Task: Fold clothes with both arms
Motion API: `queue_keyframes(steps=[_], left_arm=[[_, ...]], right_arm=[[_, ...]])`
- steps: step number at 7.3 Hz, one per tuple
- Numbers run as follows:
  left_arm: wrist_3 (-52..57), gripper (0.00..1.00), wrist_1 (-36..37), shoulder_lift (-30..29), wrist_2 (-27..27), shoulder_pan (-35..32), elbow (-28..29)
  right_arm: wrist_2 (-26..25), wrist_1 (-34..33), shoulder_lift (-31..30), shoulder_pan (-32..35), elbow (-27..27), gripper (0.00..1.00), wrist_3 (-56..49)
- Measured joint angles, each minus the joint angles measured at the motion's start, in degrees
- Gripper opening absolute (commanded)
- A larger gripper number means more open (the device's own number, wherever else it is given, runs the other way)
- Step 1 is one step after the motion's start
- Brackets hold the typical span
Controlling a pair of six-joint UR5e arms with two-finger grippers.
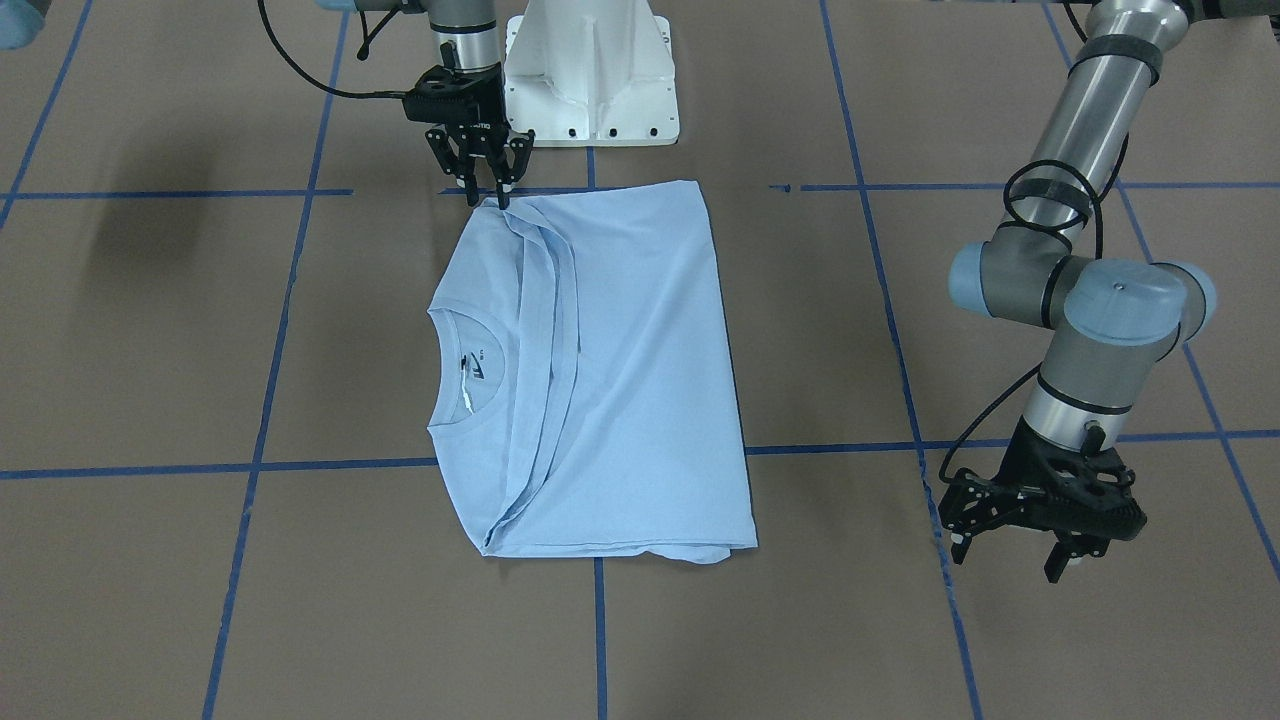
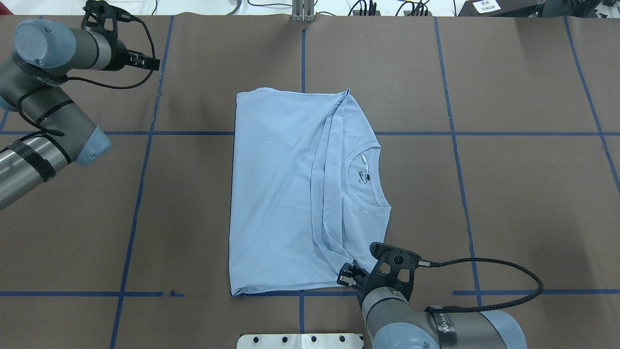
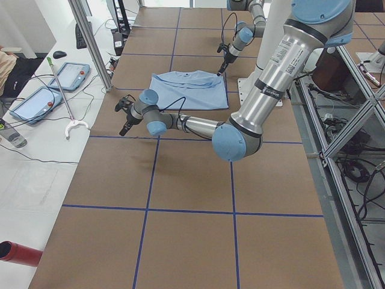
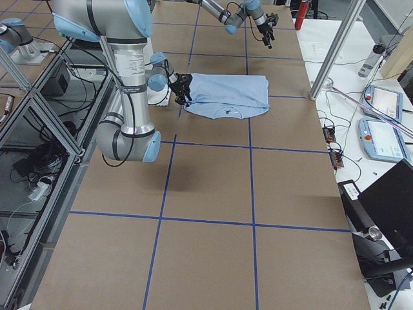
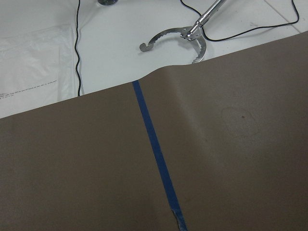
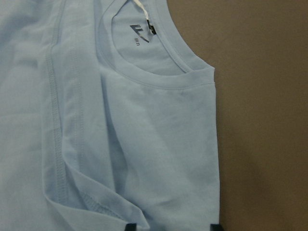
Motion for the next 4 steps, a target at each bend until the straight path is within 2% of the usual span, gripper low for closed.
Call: queue_keyframes(steps=[2, 3, 4], left_arm=[[0.05, 1.00, 0.00, 0.00, 0.03, 0.00, 0.07], [0.07, 1.00, 0.00, 0.00, 0.03, 0.00, 0.12], [0.08, 1.00, 0.00, 0.00, 0.03, 0.00, 0.15]], right_arm=[[0.20, 8.52, -1.40, 0.14, -0.13, 0.96, -5.91], [0.22, 14.31, -2.65, 0.09, -0.45, 0.73, -7.92], [0.20, 19.44, -3.69, 0.08, -0.93, 0.66, -9.79]])
